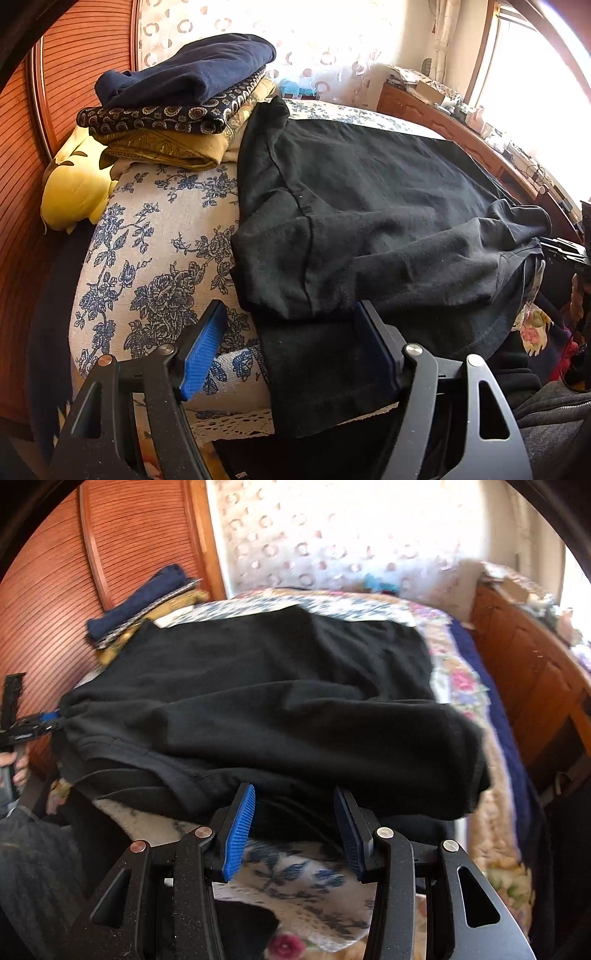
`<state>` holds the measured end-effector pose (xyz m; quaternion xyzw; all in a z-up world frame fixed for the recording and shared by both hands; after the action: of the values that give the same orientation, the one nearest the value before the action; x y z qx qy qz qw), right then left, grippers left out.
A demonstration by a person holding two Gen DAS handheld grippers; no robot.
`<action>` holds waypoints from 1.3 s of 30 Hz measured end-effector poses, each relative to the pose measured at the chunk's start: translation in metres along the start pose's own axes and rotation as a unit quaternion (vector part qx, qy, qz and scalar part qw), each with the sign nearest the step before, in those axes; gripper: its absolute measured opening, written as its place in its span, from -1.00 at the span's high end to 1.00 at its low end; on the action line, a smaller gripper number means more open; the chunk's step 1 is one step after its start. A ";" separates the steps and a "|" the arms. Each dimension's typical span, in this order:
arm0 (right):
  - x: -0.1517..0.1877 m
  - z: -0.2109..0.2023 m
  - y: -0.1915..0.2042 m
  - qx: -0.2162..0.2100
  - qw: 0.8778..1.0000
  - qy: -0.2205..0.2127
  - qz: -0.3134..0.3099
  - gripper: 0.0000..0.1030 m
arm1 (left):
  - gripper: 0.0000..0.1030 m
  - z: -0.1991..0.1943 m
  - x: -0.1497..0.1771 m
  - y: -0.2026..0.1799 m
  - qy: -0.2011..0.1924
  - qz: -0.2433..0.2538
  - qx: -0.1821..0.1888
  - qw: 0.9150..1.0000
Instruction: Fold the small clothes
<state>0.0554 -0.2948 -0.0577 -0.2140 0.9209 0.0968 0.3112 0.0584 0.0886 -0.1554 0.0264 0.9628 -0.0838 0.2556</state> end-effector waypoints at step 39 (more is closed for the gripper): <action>-0.013 0.013 0.082 -0.022 0.997 -0.019 -0.075 0.35 | -0.25 0.000 0.000 -0.004 -0.010 -0.013 0.004 1.000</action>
<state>0.0347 -0.2135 -0.0567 -0.2872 0.8940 0.0972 0.3299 0.0577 0.0850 -0.1545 0.0136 0.9600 -0.0915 0.2643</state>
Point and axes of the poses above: each gripper's, at about its wrist camera, not at the fingertips, and z roughly the way its jaws point, y to its left, x to its underside, the point moved 6 cm from there along z, roughly the way its jaws point, and after that the axes turned 10 degrees about y, right-handed, at the moved point
